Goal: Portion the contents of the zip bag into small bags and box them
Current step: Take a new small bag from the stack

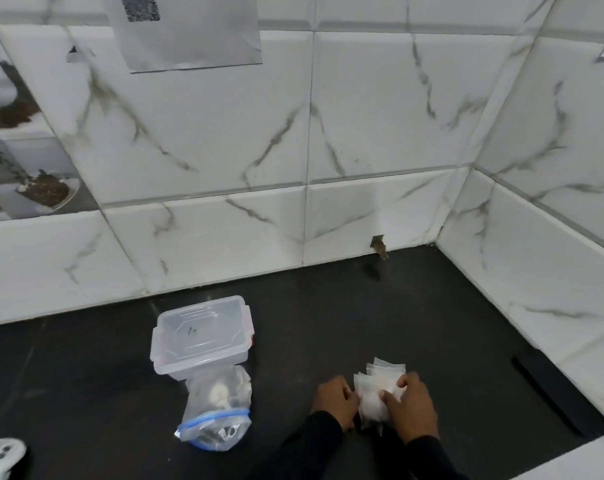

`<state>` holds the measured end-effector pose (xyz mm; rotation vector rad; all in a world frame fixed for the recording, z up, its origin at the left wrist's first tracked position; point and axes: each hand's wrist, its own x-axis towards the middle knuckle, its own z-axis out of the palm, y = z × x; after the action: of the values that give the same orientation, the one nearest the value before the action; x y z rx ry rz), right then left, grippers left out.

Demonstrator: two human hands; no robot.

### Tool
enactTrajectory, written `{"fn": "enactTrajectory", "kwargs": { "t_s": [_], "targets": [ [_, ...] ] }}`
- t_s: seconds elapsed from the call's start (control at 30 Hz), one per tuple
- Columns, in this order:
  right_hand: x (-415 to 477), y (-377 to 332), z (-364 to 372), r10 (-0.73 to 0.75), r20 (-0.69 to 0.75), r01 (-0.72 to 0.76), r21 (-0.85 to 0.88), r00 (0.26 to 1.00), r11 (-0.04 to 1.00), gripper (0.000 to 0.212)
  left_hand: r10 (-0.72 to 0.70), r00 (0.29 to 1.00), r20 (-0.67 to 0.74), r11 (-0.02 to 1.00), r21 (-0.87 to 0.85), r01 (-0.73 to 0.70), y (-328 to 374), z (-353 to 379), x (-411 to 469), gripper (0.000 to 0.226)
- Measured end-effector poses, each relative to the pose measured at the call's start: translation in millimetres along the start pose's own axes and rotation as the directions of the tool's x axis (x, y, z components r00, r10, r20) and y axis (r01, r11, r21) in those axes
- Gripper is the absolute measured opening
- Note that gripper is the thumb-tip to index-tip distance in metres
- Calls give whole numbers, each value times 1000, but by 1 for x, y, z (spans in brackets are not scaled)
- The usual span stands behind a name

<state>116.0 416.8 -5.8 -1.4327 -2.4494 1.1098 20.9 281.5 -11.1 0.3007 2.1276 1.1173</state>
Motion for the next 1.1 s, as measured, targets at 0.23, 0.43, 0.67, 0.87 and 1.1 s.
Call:
{"fn": "enactTrajectory", "kwargs": {
  "t_s": [0.23,0.43,0.67,0.87,1.1],
  "targets": [
    [-48,-78,12,-359,-79,368,220,930,904,15,244,932,-270,968,16,-249,-29,-110,-60,16],
    [-80,-122,88,-493,453,352,362,742,863,9,116,648,-753,981,-17,-194,-97,-209,-128,17],
    [-97,-126,124,-349,758,130,335,552,933,38,-6,928,-373,925,-356,-136,-174,-211,-130,55],
    [-93,-144,118,-329,752,-9,406,572,914,60,-10,901,-435,886,-421,-193,-154,-211,-121,19],
    [-85,-196,81,-376,792,-370,572,481,732,47,-45,950,-309,754,-634,-170,-85,-244,-115,14]
  ]
}}
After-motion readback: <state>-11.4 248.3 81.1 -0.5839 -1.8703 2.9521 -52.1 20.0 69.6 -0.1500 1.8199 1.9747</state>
